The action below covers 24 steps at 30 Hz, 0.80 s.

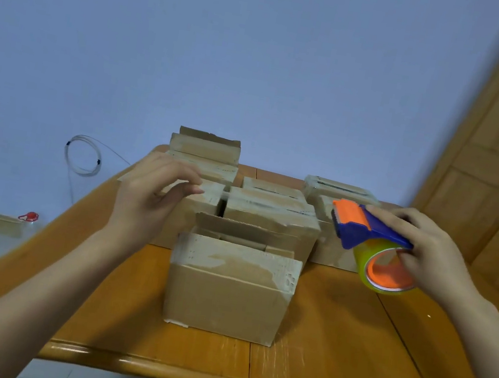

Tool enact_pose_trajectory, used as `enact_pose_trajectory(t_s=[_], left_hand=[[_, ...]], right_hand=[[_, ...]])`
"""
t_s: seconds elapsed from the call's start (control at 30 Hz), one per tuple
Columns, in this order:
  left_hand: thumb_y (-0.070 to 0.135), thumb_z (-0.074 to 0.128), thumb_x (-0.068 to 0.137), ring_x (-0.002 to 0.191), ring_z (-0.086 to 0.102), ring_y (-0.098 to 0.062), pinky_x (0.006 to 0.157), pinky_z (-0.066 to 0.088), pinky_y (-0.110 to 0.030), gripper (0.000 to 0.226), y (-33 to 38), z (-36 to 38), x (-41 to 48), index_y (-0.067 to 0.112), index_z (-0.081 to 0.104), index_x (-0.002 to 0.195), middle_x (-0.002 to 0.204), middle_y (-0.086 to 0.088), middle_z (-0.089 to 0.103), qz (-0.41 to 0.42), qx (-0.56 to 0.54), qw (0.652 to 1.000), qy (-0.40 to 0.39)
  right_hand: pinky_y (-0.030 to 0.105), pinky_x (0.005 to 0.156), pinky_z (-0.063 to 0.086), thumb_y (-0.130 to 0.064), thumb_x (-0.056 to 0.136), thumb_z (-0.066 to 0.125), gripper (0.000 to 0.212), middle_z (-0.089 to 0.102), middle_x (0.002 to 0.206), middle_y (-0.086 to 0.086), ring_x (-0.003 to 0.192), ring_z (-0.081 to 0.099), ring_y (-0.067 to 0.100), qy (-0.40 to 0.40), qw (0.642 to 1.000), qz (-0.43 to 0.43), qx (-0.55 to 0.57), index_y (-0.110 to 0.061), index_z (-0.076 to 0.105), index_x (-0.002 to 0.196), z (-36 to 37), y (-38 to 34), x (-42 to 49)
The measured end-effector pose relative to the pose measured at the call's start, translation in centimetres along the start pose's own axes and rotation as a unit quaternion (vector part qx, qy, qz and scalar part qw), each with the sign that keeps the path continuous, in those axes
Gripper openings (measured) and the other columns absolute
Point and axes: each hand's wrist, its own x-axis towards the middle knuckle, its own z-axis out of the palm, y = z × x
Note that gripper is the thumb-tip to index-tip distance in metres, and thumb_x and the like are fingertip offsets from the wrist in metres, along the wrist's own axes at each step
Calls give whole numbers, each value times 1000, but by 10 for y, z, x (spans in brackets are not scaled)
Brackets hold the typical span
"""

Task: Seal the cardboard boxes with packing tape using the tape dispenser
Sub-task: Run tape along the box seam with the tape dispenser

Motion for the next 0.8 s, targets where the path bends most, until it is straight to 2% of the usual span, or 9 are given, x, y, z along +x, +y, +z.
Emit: enact_pose_trajectory(t_s=[0.07,0.17,0.23,0.3,0.4,0.47,0.53,0.63,0.8], left_hand=[[18,61,92,80,58,-21,73,48,-31,18,5,7,2,4,69,84,84,-2,65,1,19,1000,25],[25,60,94,67,46,-7,59,40,-22,9,9,11,1,17,64,96,73,7,54,-6,12,999,40],[33,59,94,56,44,-7,53,38,-19,11,11,11,-3,25,64,100,63,5,58,-36,1,999,31],[29,64,90,48,48,-12,50,42,-20,7,17,11,-6,28,69,93,54,1,59,-119,-66,990,30],[7,68,85,44,54,-13,50,50,-22,15,30,14,-5,22,72,84,53,-6,59,-293,-203,933,41],[1,67,85,48,60,-16,52,52,-23,16,32,15,-5,15,72,82,55,-6,63,-340,-238,909,37],[-1,66,84,56,65,-17,55,53,-22,15,33,14,-5,13,73,82,60,-5,67,-346,-267,899,31],[8,69,78,67,69,-18,63,55,-20,11,33,11,-4,17,75,80,68,-4,71,-356,-311,881,25],[11,70,76,82,72,-21,76,56,-22,18,29,4,-6,12,71,94,81,-7,75,-374,-328,867,-22]], right_hand=[[38,67,48,25,64,59,93,57,116,4,103,53,29,19,999,24,15,-34,49,135,0,2,-2],[36,71,45,27,63,57,90,58,114,6,102,53,30,41,998,32,22,-27,51,135,-1,1,-5],[36,71,45,28,63,56,91,58,114,6,102,53,30,51,998,36,24,-27,50,135,-2,0,-8],[37,70,46,29,64,56,92,58,114,6,102,53,29,54,997,44,30,-29,49,135,0,0,-10],[40,68,49,28,65,58,91,58,115,7,101,53,29,49,997,46,30,-29,48,136,4,-1,-11],[40,68,49,27,65,58,90,58,114,7,101,53,30,46,997,52,32,-28,49,136,6,-2,-10],[41,69,50,27,65,57,91,58,114,6,101,53,29,46,997,58,37,-29,49,137,8,-3,-9],[42,68,51,26,65,57,92,58,114,7,100,52,28,48,996,63,38,-32,47,136,9,-4,-8],[42,69,51,26,66,60,87,59,115,11,102,54,32,50,997,58,31,-26,49,136,9,-7,-7]])
